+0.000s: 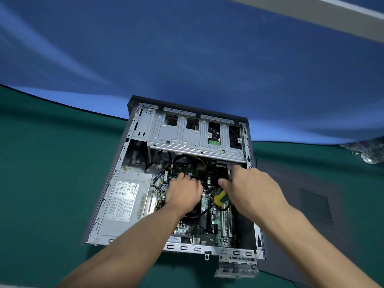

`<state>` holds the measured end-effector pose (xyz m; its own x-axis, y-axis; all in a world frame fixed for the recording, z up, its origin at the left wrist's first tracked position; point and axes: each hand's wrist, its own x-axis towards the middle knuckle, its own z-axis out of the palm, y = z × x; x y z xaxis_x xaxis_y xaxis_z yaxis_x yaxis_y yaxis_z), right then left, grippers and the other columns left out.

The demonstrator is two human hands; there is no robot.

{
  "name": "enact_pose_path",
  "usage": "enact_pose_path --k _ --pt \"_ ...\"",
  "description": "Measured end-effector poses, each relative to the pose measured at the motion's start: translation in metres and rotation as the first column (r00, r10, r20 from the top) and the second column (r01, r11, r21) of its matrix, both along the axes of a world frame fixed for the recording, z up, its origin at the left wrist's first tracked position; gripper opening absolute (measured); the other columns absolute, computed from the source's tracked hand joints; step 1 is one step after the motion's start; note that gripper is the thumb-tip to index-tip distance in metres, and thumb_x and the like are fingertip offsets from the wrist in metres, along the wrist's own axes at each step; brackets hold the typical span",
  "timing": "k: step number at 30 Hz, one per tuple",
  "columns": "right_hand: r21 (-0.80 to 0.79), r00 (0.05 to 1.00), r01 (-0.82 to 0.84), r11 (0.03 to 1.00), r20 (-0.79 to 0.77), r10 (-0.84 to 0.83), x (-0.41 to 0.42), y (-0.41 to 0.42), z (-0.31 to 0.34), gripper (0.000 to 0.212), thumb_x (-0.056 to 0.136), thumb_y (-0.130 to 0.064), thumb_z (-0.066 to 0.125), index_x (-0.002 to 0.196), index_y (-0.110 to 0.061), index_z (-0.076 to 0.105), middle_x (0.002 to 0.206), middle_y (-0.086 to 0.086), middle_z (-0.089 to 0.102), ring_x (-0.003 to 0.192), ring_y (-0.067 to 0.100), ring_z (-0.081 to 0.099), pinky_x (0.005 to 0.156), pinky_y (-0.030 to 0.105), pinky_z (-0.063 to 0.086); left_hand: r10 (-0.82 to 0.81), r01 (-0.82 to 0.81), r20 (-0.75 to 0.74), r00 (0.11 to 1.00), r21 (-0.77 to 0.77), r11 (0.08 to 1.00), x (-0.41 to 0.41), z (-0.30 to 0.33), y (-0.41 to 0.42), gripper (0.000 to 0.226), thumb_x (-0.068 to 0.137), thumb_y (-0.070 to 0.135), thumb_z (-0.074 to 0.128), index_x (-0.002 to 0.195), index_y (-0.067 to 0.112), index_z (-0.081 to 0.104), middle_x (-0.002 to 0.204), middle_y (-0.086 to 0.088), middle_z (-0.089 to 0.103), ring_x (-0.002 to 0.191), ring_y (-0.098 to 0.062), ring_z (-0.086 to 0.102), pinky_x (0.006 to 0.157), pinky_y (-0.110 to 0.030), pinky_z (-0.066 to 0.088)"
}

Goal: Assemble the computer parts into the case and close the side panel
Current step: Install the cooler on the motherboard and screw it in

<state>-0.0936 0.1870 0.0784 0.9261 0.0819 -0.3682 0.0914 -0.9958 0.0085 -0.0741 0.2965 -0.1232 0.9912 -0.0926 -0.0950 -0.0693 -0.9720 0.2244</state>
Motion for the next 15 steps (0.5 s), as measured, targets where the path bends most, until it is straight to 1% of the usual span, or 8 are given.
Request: enact_pose_path --k 2,5,7,9,10,13,14,15 --pt "-0.037 1.000 0.008 0.999 0.003 -0.007 0.0014 -0.0039 -0.0020 0.034 0.099 -0.046 0.036 0.103 -0.015 0.048 0.109 0.007 0.061 0.097 0.030 0.059 0.064 0.031 0.035 0.002 -0.002 -0.003 1.000 -0.006 1.000 -0.0001 -0.0003 -0.0002 0.050 0.098 0.035 0.023 0.096 0.014 0.069 0.099 -0.005 0.067 0.097 -0.022 0.054 0.075 -0.035 0.043" --pt "0.074 0.990 0.012 0.997 -0.139 -0.001 0.0027 -0.0028 -0.0001 0.028 0.094 -0.037 0.049 0.113 -0.020 0.038 0.113 0.003 0.050 0.095 0.029 0.055 0.070 0.033 0.040 0.002 -0.002 -0.002 1.000 -0.003 1.000 -0.0005 0.0002 -0.0001 0.050 0.098 0.035 0.023 0.096 0.014 0.068 0.099 -0.005 0.067 0.098 -0.022 0.054 0.075 -0.035 0.042" --pt "0.080 0.996 -0.016 0.997 -0.090 0.023 -0.0001 -0.0002 -0.0027 0.025 0.094 -0.034 0.050 0.113 -0.019 0.044 0.112 0.003 0.054 0.096 0.028 0.057 0.070 0.032 0.041 0.002 -0.002 -0.009 1.000 0.004 1.000 -0.0001 0.0001 0.0001 0.050 0.098 0.035 0.023 0.097 0.014 0.068 0.099 -0.005 0.067 0.098 -0.022 0.053 0.075 -0.035 0.042" --pt "0.013 0.999 -0.028 1.000 0.035 0.028 -0.0013 0.0030 -0.0036 0.030 0.097 -0.042 0.044 0.110 -0.016 0.049 0.109 0.005 0.061 0.098 0.029 0.059 0.065 0.031 0.036 0.000 0.000 -0.009 1.000 0.012 1.000 -0.0005 0.0008 -0.0004 0.050 0.097 0.035 0.023 0.096 0.014 0.068 0.099 -0.006 0.066 0.098 -0.022 0.053 0.075 -0.035 0.041" --pt "-0.003 0.998 -0.032 0.999 0.045 0.032 0.0003 0.0025 -0.0050 0.034 0.097 -0.045 0.041 0.111 -0.015 0.050 0.110 0.006 0.061 0.100 0.029 0.060 0.065 0.030 0.035 0.004 -0.004 -0.013 1.000 0.007 1.000 -0.0002 0.0014 -0.0003 0.049 0.097 0.034 0.023 0.096 0.014 0.068 0.099 -0.006 0.066 0.098 -0.022 0.053 0.075 -0.035 0.041" --pt "0.077 0.991 0.001 0.997 -0.134 0.010 0.0055 0.0040 -0.0031 0.033 0.094 -0.040 0.049 0.118 -0.020 0.042 0.116 0.004 0.054 0.102 0.028 0.057 0.071 0.031 0.039 0.006 -0.006 -0.025 1.000 -0.008 1.000 0.0001 0.0003 -0.0001 0.048 0.097 0.034 0.024 0.097 0.014 0.067 0.100 -0.006 0.066 0.098 -0.022 0.053 0.077 -0.036 0.040" --pt "0.116 0.988 -0.004 0.993 -0.153 0.022 0.0052 0.0051 -0.0025 0.031 0.093 -0.036 0.051 0.118 -0.020 0.041 0.116 0.003 0.053 0.101 0.028 0.056 0.073 0.032 0.040 0.008 -0.008 -0.032 0.999 -0.008 1.000 0.0003 0.0010 -0.0001 0.047 0.097 0.033 0.024 0.097 0.014 0.067 0.100 -0.006 0.066 0.098 -0.022 0.052 0.077 -0.036 0.040" --pt "0.105 0.991 -0.011 0.994 -0.131 0.025 0.0045 0.0050 -0.0030 0.026 0.094 -0.034 0.050 0.114 -0.019 0.045 0.114 0.004 0.056 0.100 0.028 0.057 0.071 0.031 0.040 0.010 -0.011 -0.034 0.999 -0.006 1.000 0.0004 0.0015 -0.0002 0.048 0.097 0.034 0.024 0.097 0.014 0.067 0.101 -0.006 0.066 0.098 -0.022 0.052 0.077 -0.036 0.041"
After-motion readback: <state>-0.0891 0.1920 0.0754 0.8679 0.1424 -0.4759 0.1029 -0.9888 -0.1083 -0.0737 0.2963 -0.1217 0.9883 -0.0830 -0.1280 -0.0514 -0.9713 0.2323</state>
